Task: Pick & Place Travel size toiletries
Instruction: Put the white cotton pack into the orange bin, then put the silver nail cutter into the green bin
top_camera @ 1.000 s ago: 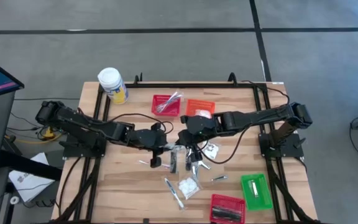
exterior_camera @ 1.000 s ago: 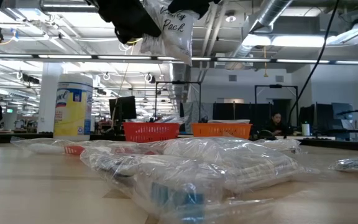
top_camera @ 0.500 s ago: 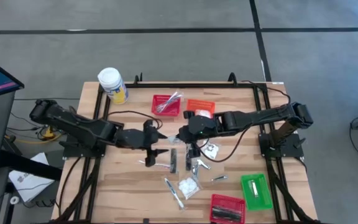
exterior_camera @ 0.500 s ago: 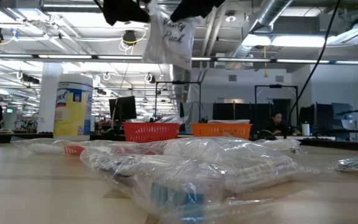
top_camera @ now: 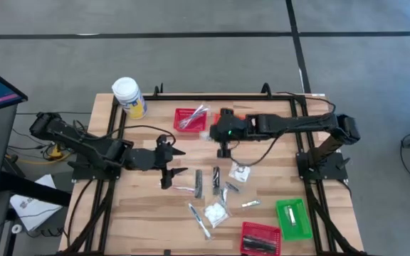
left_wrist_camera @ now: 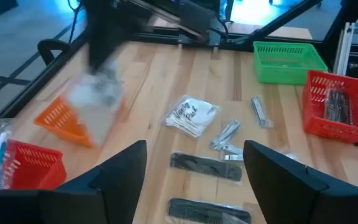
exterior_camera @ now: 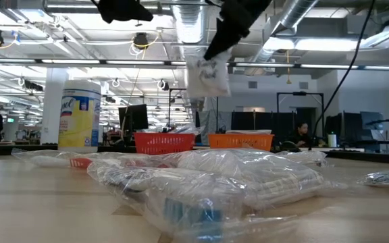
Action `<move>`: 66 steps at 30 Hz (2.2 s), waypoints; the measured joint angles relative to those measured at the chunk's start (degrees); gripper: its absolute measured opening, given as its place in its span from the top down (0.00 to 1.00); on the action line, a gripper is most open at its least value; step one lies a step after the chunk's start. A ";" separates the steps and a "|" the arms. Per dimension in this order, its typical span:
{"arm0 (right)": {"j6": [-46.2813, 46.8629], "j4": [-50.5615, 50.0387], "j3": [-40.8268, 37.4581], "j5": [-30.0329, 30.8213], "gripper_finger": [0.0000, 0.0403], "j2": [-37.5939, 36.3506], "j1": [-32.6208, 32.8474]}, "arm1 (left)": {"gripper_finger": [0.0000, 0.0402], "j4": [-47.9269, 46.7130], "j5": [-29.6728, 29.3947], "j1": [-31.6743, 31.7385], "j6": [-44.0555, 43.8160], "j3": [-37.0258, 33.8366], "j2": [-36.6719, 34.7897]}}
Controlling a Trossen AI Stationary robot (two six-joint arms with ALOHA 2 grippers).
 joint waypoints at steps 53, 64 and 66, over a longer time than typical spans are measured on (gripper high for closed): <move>-3.37 12.78 -28.12 -13.65 0.95 -8.22 -23.36 | 0.38 1.51 -0.46 1.28 1.14 -0.07 0.09; -1.59 13.20 -28.12 -13.56 0.73 -10.69 -23.17 | 0.38 1.54 -0.46 1.28 1.79 -0.07 0.10; -1.10 13.66 -28.12 -13.44 0.69 -12.65 -22.51 | 0.38 1.54 -0.46 1.28 1.79 -0.07 0.10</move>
